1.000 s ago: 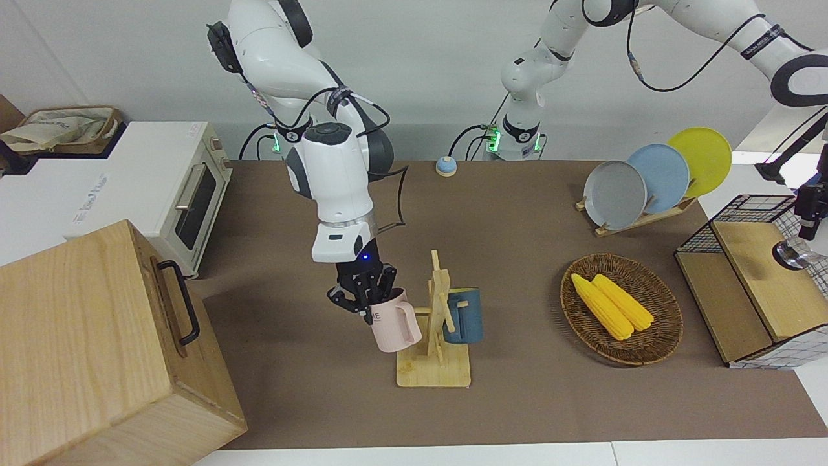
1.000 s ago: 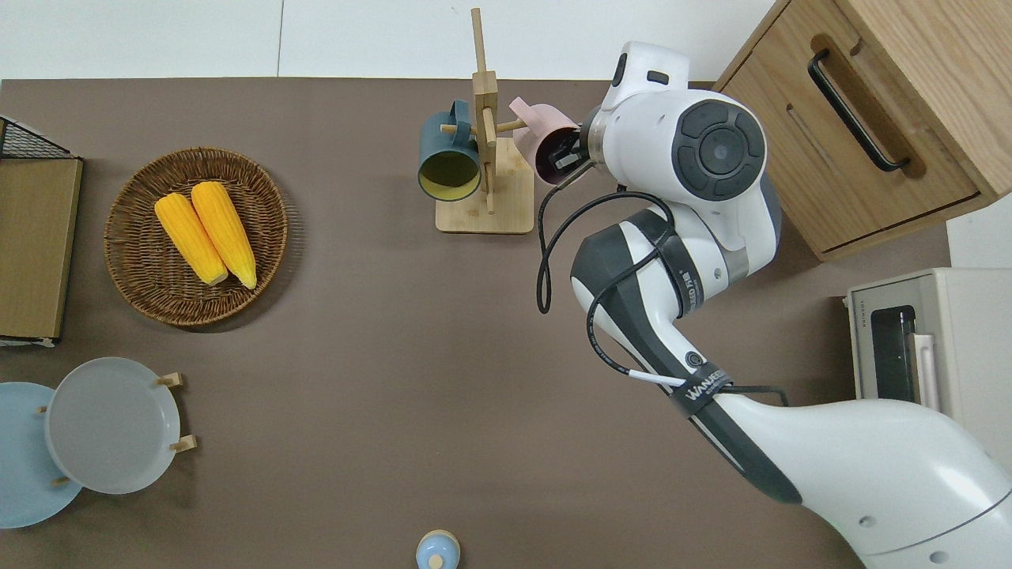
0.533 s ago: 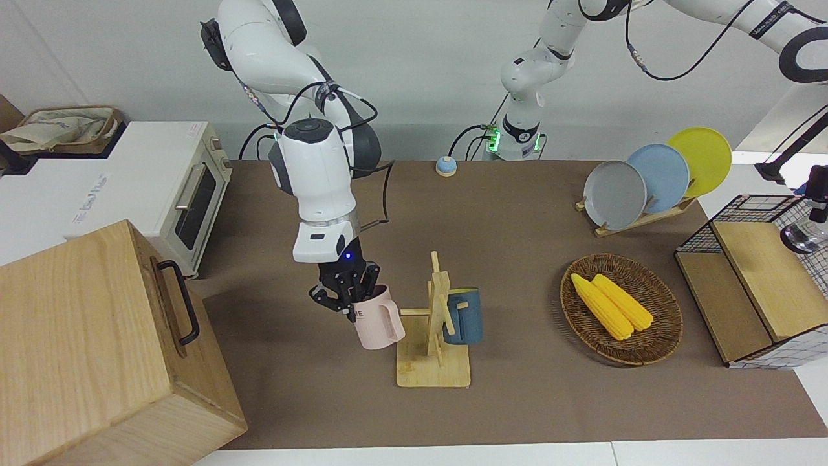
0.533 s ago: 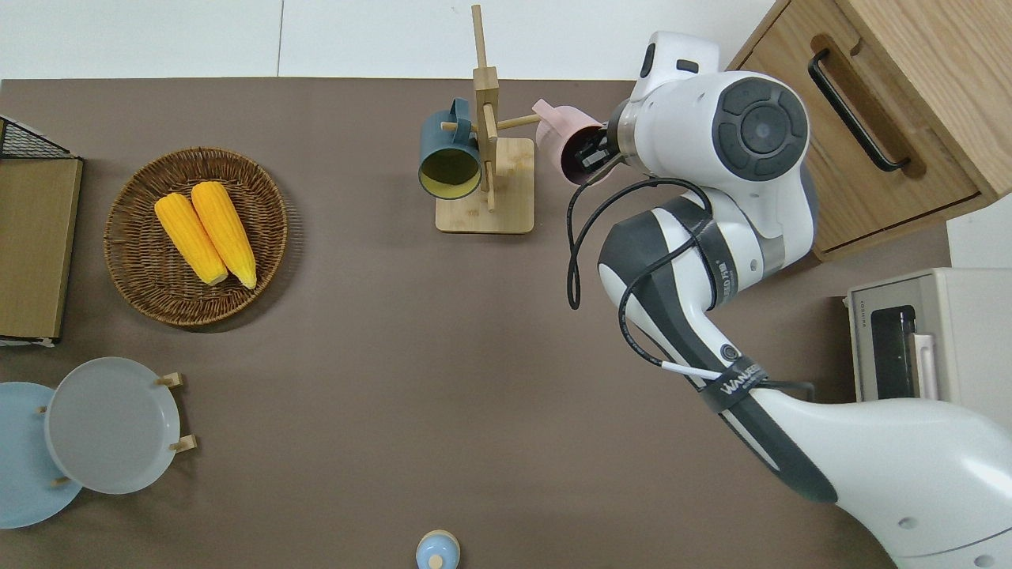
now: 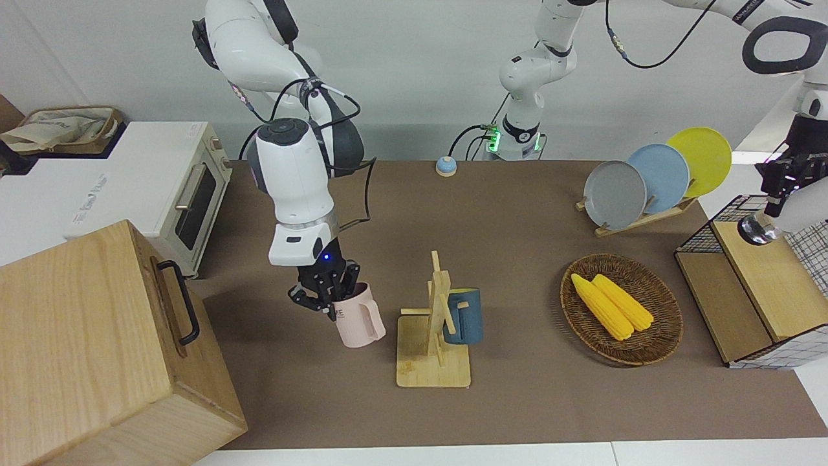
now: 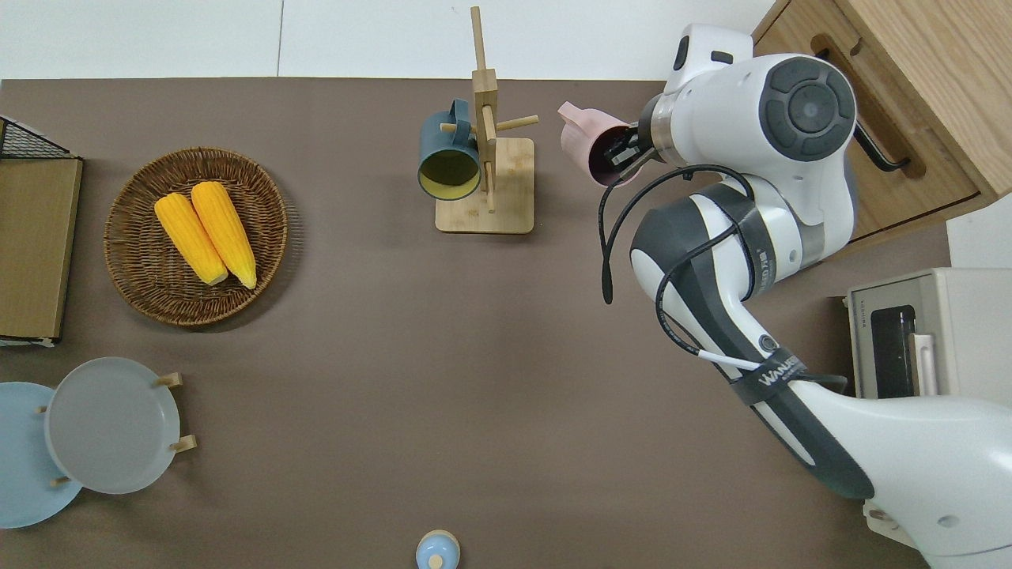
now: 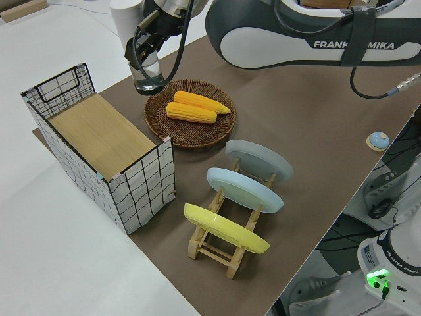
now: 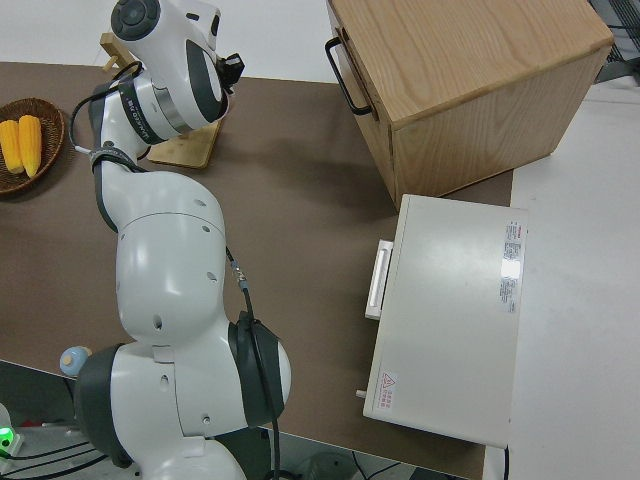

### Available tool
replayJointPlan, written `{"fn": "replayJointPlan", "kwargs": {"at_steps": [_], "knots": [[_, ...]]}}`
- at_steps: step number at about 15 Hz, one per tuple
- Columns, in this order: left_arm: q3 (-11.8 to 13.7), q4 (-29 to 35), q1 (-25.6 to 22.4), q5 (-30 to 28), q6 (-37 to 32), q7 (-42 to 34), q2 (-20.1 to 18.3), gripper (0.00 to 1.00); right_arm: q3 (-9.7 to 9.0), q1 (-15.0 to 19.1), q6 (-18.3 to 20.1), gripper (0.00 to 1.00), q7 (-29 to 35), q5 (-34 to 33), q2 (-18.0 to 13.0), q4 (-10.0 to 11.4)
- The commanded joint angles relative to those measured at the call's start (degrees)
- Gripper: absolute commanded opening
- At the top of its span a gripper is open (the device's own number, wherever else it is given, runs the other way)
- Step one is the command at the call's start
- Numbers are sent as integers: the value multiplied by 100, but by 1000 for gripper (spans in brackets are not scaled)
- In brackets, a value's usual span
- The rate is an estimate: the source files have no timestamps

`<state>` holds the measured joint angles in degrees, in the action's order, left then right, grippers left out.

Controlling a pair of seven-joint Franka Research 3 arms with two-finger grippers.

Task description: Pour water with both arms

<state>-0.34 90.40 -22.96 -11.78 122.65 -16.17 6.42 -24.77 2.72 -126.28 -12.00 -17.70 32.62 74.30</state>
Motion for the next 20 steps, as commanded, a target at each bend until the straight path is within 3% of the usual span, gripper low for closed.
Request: {"fn": "replayJointPlan", "kwargs": {"at_steps": [1, 7, 11, 14, 17, 18, 20], "knots": [[52, 741, 283, 360, 67, 579, -755, 0, -81, 132, 235, 0, -127, -128, -203, 32], [17, 1365, 827, 764, 58, 1441, -1256, 0, -98, 439, 920, 0, -118, -102, -493, 49], [-273, 2059, 863, 791, 119, 1757, -1757, 0, -98, 422, 2052, 0, -101, -111, -616, 120], [-562, 2419, 855, 791, 110, 2038, -2047, 0, -107, 422, 2704, 0, -39, -67, -721, 400], [-747, 2832, 863, 783, 110, 2109, -2363, 0, -185, 299, 3047, 0, 748, 12, -906, 839], [-835, 2990, 872, 774, 110, 2153, -2478, 0, -369, 264, 3239, 0, 1387, 256, -880, 884], [-1081, 3185, 872, 756, 93, 2311, -2619, 0, -423, 72, 3285, 0, 2051, 487, -845, 998]]}}
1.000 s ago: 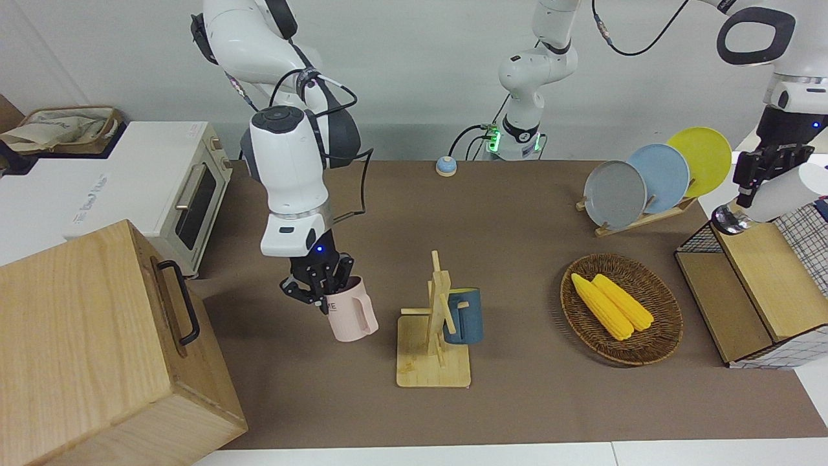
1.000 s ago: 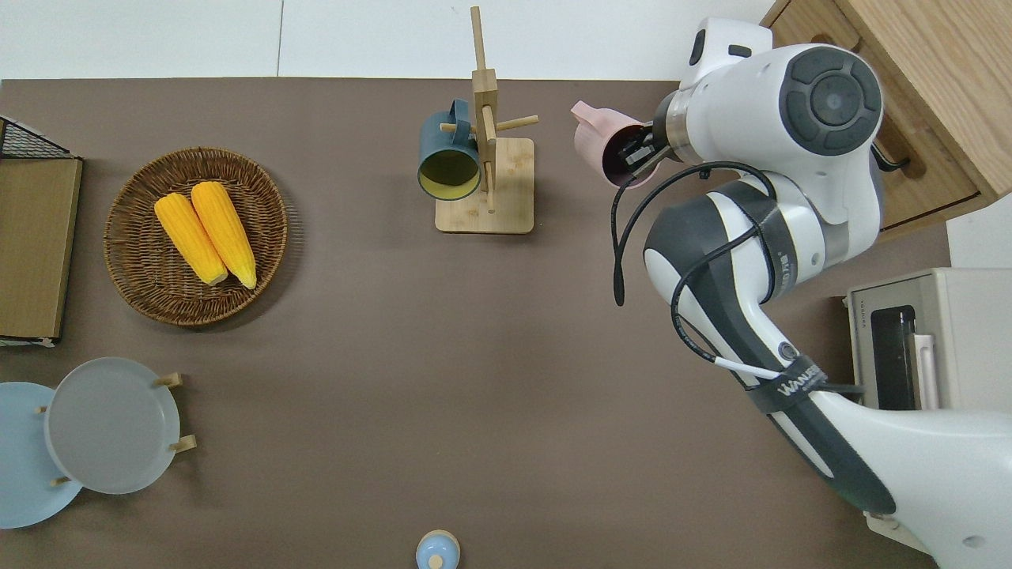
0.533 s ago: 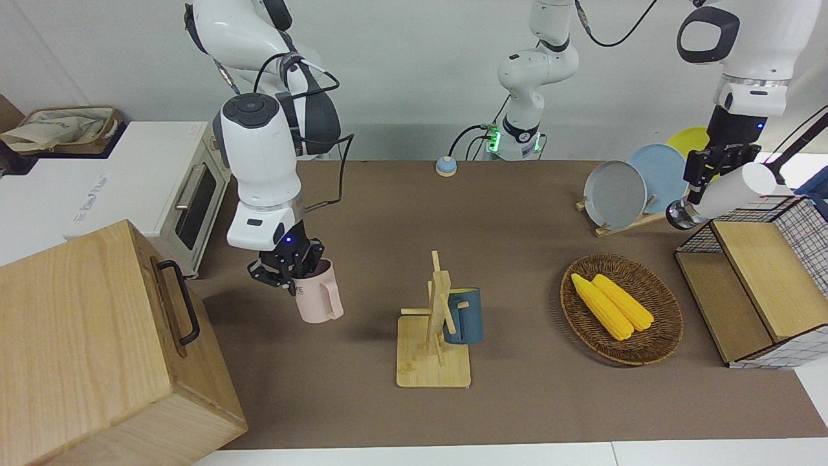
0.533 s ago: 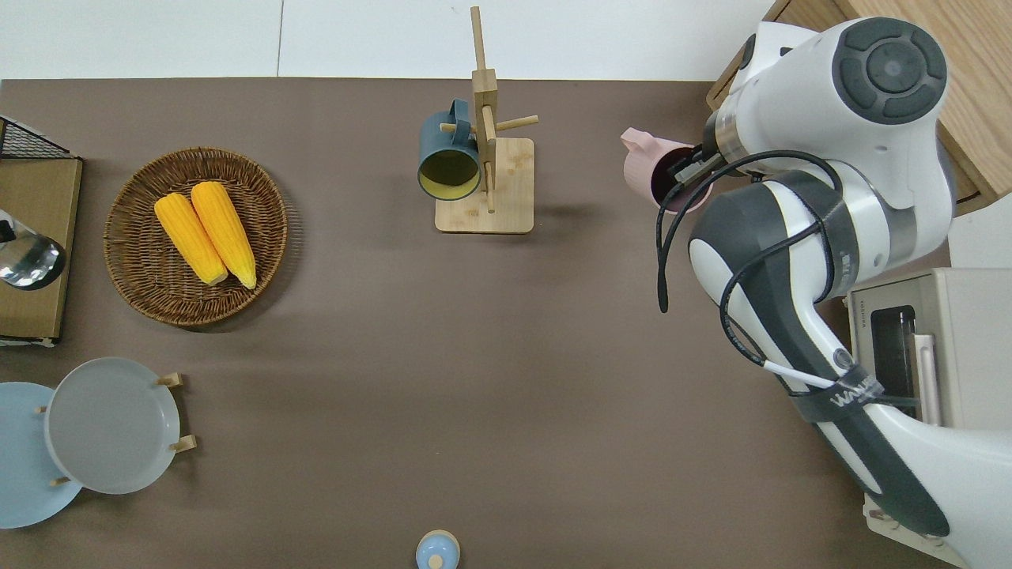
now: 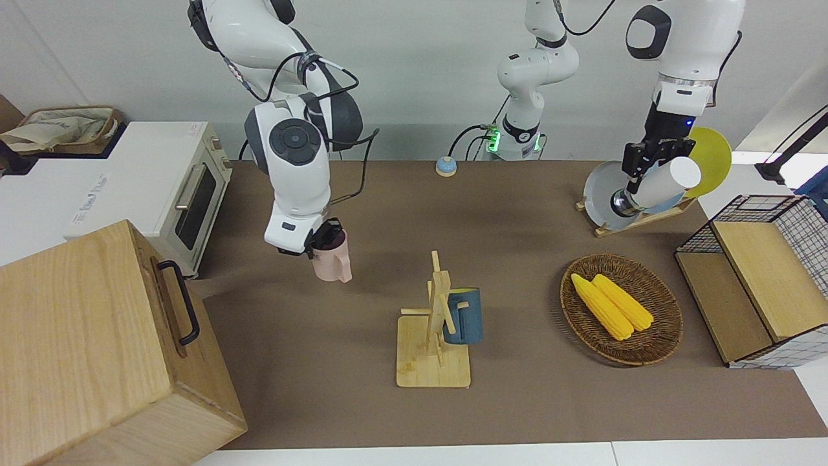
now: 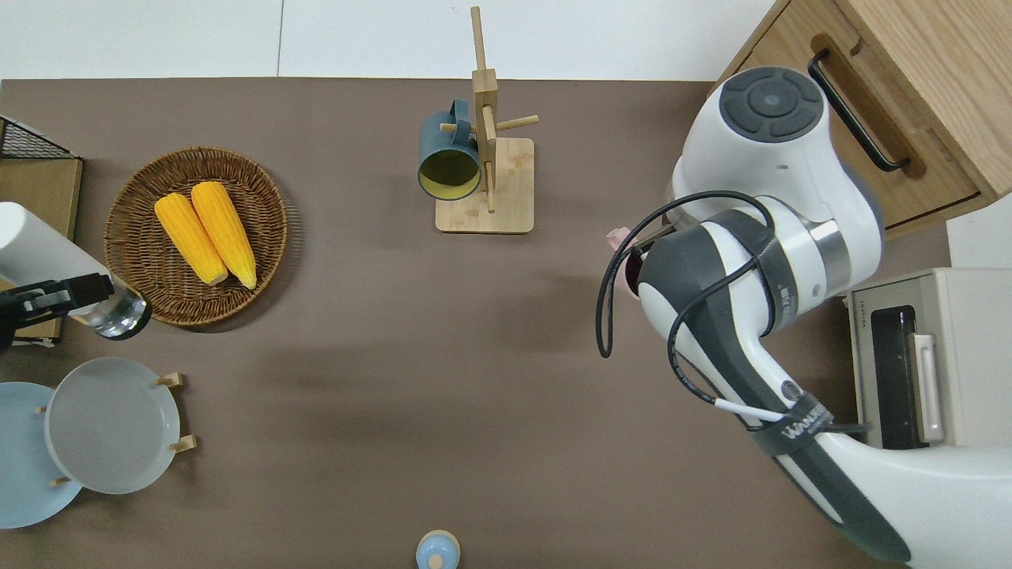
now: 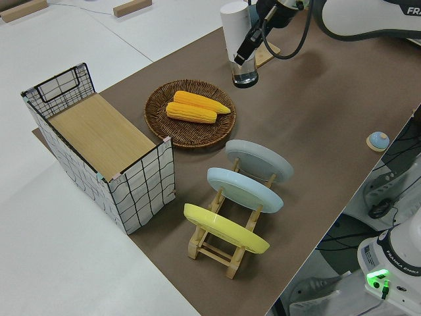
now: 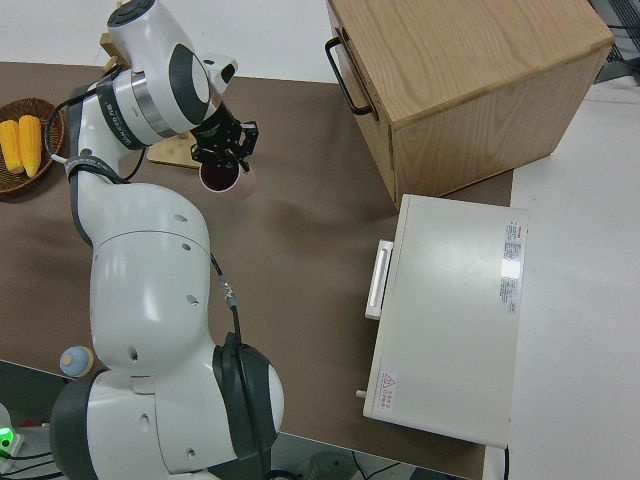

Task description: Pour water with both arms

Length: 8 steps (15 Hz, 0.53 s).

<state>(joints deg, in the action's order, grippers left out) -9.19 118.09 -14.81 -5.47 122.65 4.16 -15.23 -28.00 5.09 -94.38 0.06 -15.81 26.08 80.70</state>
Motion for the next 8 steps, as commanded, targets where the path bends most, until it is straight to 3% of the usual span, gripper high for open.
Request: {"fn": "replayJointPlan", "kwargs": {"at_steps": [1, 4, 8], "knots": [[-293, 460, 57, 99, 75, 296, -498, 0, -100, -305, 112, 0, 968, 332, -183, 359], [-478, 697, 127, 64, 74, 410, -595, 0, -100, -657, 156, 0, 1784, 543, -112, 377], [-505, 979, 373, -103, 75, 419, -788, 0, -100, -1018, 78, 0, 2655, 1035, -51, 350]]}}
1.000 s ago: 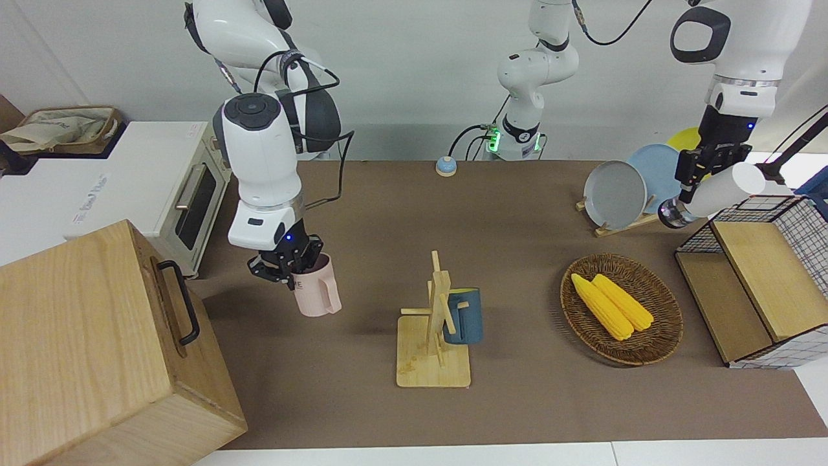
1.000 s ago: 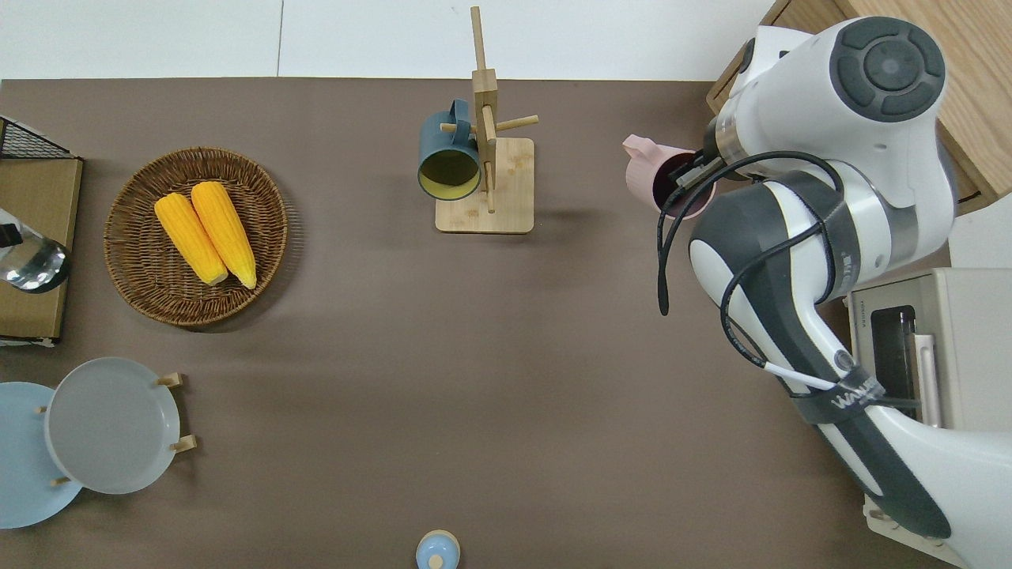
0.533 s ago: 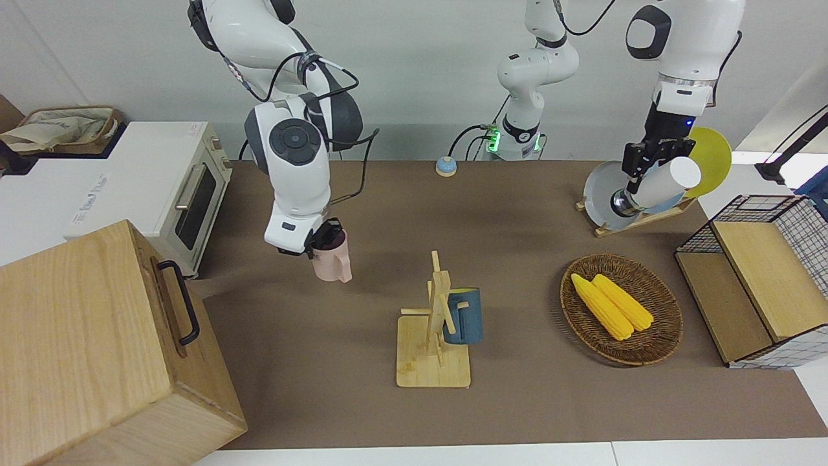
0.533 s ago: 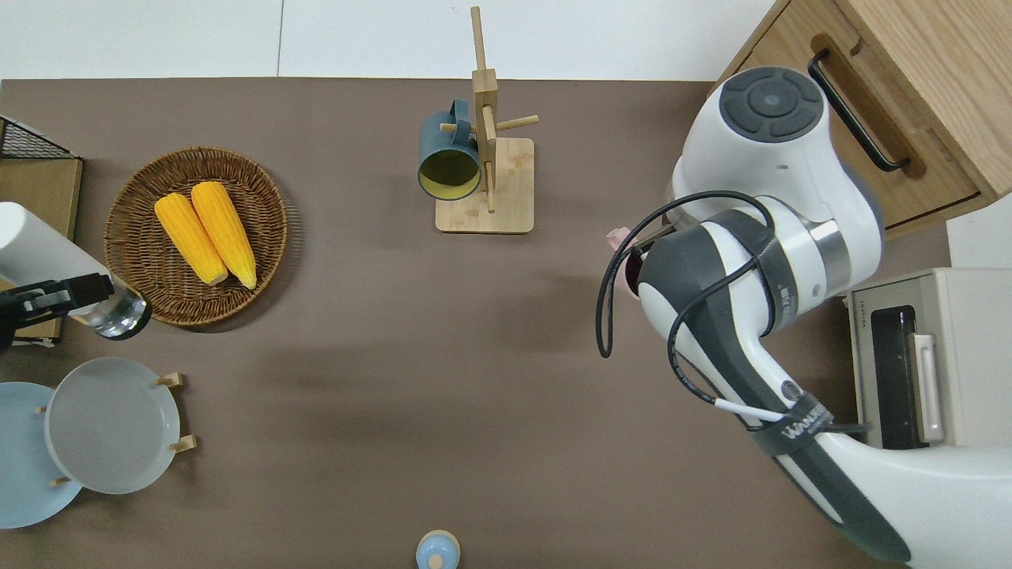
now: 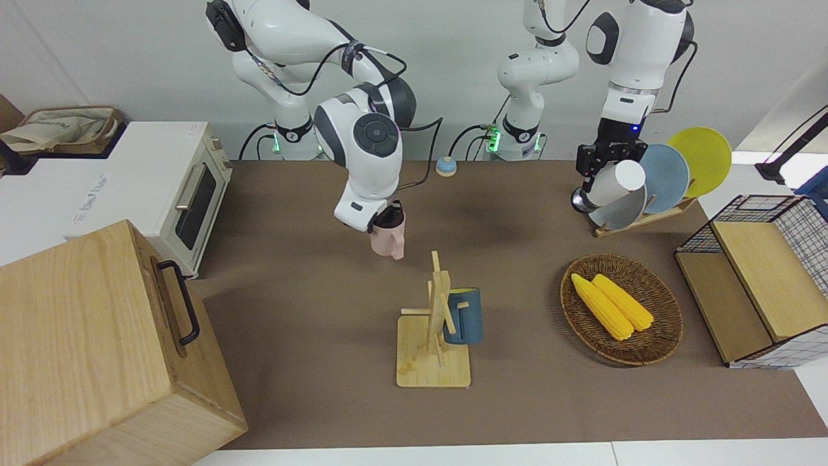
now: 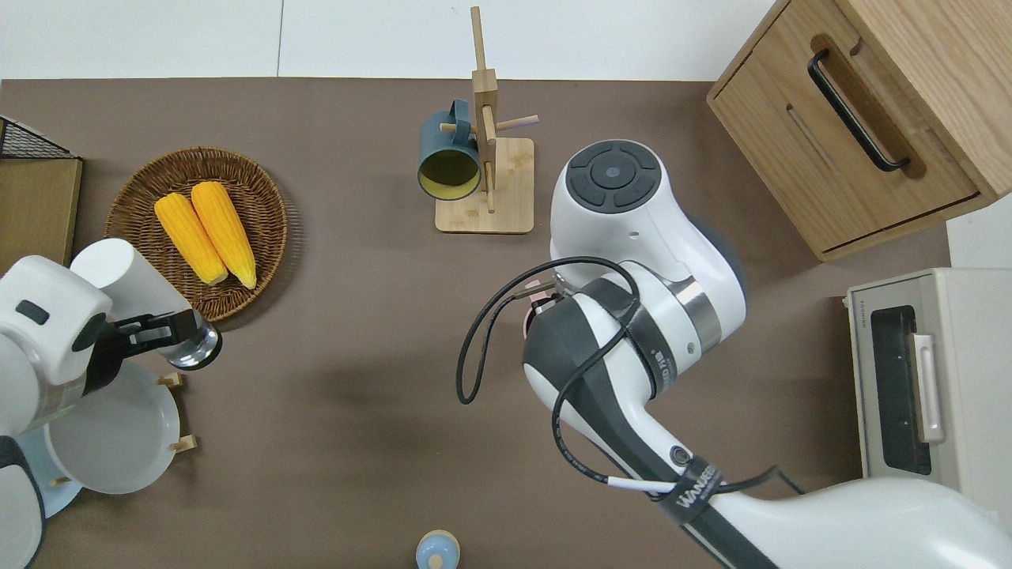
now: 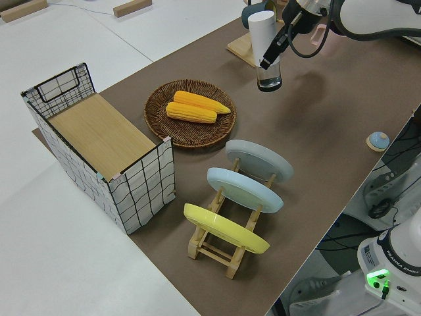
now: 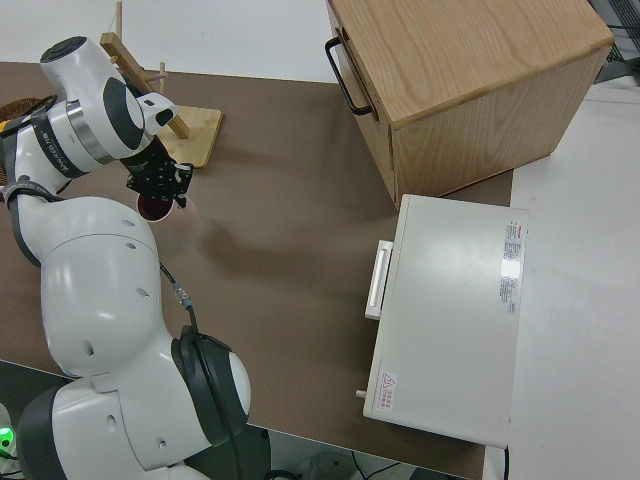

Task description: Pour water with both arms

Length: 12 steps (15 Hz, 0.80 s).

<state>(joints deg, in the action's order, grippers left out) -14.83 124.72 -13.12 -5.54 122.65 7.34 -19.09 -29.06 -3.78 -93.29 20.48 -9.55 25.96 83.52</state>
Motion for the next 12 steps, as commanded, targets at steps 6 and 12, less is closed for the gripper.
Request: {"fn": "replayJointPlan", "kwargs": {"at_steps": [6, 12], "knots": [[59, 509, 469, -334, 83, 109, -534, 0, 5, -966, -294, 0, 2424, 603, 523, -143], [59, 518, 469, -342, 83, 109, -526, 0, 14, -1352, -1067, 0, 3329, 1087, 892, -230]]}}
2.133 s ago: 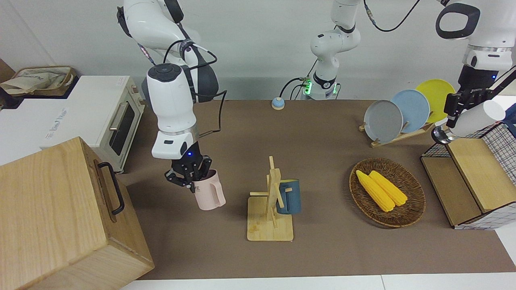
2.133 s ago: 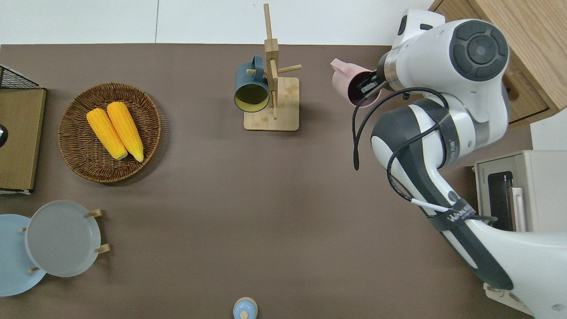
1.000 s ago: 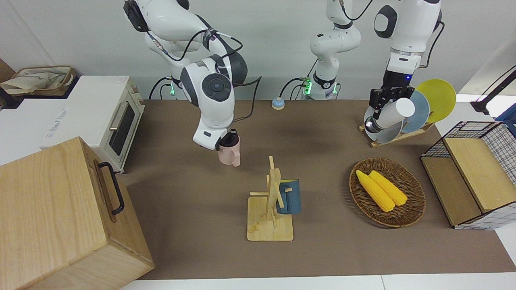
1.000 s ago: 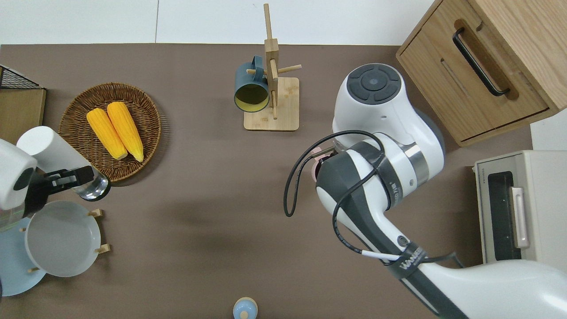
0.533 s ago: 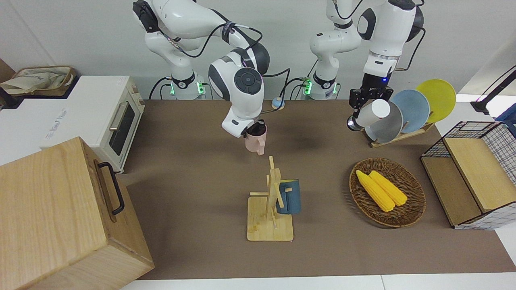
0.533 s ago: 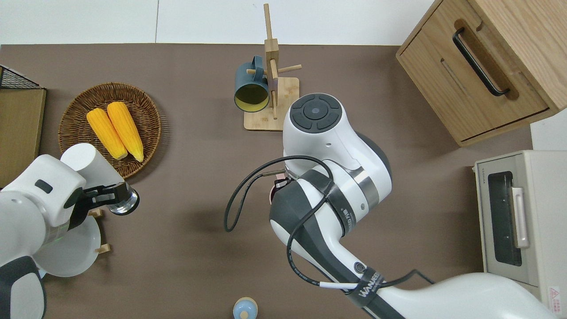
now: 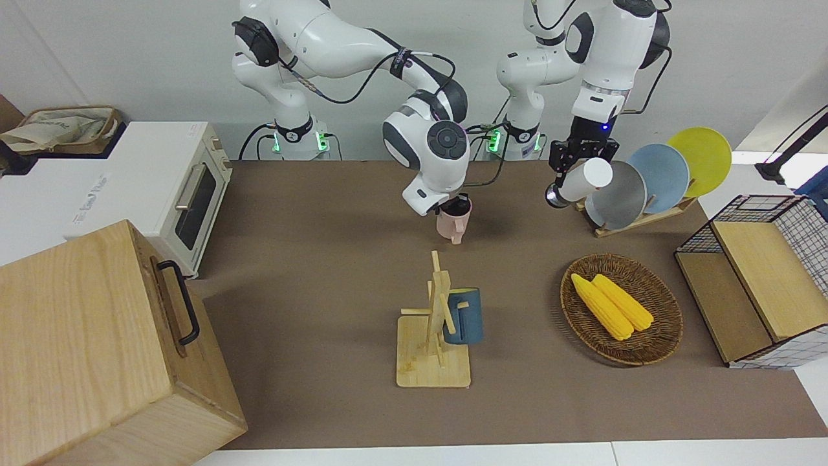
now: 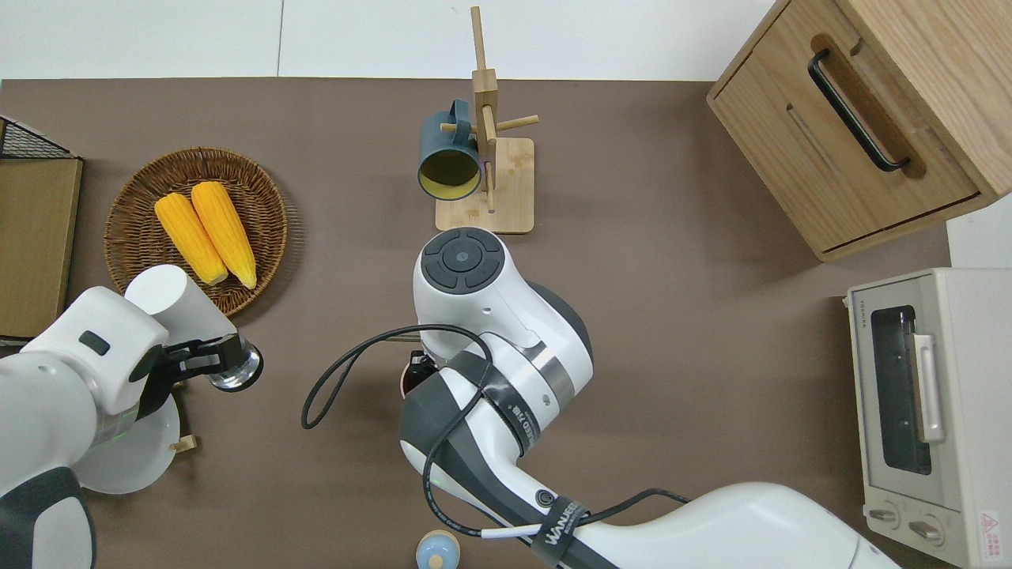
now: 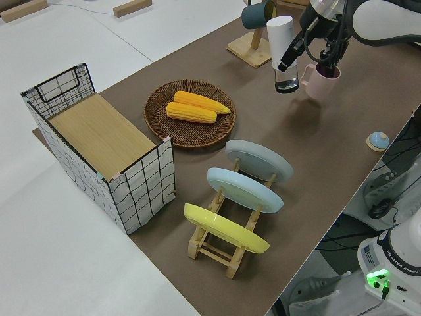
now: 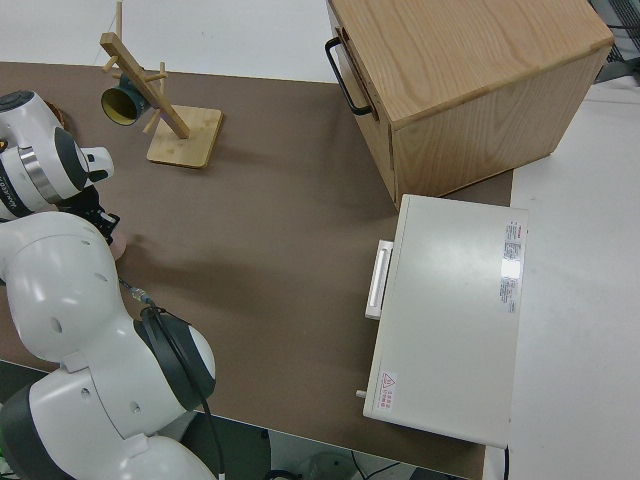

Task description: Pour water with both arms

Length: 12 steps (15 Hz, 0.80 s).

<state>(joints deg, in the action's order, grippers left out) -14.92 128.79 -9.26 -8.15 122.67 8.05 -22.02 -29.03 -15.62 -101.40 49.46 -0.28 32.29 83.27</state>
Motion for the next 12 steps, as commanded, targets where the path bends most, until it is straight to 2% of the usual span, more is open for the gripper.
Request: {"fn": "replayJointPlan", "kwargs": {"at_steps": [1, 5, 6, 11, 12], "knots": [[68, 111, 82, -82, 81, 39, -233, 0, 11, -283, -388, 0, 616, 160, 373, -250], [68, 111, 82, -82, 90, 39, -233, 0, 37, -670, -854, 0, 1109, 116, 761, -487], [68, 111, 82, -82, 82, 39, -233, 0, 46, -679, -855, 0, 1118, 107, 796, -566], [68, 111, 82, -82, 90, 30, -224, 0, 64, -601, -855, 0, 1075, 90, 849, -628], [68, 111, 82, -82, 90, 30, -224, 0, 64, -566, -855, 356, 1057, 89, 849, -628]]}}
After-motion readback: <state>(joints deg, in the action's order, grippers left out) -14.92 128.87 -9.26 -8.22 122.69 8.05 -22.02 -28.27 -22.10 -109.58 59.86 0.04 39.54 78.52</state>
